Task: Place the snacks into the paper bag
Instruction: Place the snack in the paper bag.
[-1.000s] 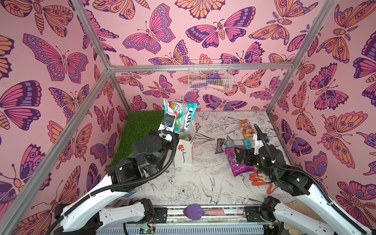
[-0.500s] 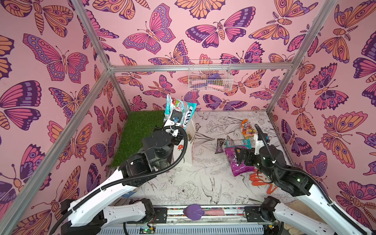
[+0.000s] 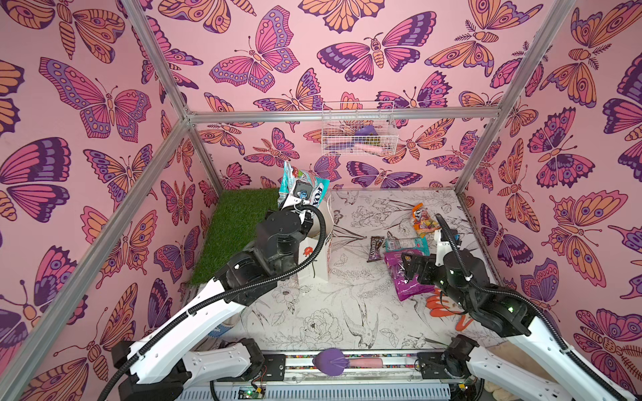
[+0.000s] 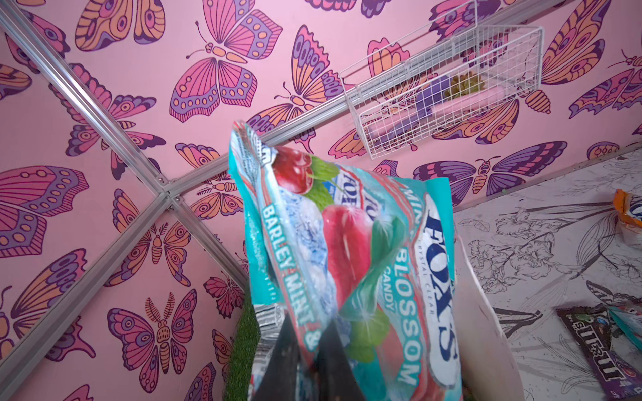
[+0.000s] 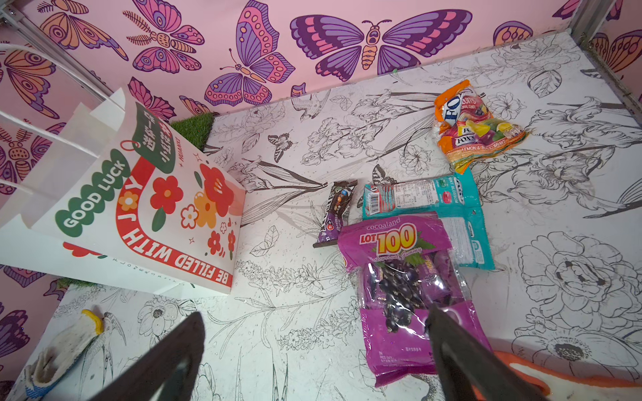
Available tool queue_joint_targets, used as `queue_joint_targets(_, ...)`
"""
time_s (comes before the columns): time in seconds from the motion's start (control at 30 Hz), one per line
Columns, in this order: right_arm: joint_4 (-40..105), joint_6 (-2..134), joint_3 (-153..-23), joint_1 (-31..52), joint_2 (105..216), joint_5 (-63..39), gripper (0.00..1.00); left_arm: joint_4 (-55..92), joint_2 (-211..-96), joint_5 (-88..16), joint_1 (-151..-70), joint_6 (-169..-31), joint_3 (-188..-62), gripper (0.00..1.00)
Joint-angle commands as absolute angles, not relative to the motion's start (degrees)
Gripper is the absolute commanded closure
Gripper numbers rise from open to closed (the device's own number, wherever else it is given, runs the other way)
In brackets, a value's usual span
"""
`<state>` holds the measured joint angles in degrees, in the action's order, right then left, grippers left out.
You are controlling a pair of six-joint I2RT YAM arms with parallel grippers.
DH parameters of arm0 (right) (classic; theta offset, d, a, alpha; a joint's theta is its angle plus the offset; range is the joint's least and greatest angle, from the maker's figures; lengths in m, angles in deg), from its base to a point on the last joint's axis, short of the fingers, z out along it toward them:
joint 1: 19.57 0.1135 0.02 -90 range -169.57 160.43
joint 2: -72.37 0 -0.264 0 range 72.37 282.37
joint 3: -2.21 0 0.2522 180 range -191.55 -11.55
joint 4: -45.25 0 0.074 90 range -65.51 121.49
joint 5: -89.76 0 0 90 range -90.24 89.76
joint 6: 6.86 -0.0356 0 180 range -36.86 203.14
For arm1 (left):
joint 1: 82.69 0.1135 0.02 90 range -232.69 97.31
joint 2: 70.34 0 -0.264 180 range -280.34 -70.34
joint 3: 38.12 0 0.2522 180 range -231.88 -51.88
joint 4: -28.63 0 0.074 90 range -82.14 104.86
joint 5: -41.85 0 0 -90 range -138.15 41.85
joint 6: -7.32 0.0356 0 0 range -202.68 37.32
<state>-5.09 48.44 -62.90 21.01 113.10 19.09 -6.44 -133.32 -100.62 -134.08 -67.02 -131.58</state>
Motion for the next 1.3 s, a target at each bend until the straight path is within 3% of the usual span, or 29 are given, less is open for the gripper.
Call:
queue_joint_targets(0.0,-5.76,47.70,-62.63,20.57,112.47,20.06,0.00,-7.86,-134.07,-97.90,-132.17,-70.82,-133.14,1.00)
queue_joint_targets(0.47,-6.16,47.63,-62.64,20.49,111.97,19.94,0.00,-10.33,-138.60,-92.00,-125.90,-74.01,-133.70,1.00)
queue_joint_targets(1.27,-6.76,48.03,-63.43,20.24,111.91,19.94,0.00,-14.01,-142.67,-88.59,-123.38,-77.84,-132.30,1.00)
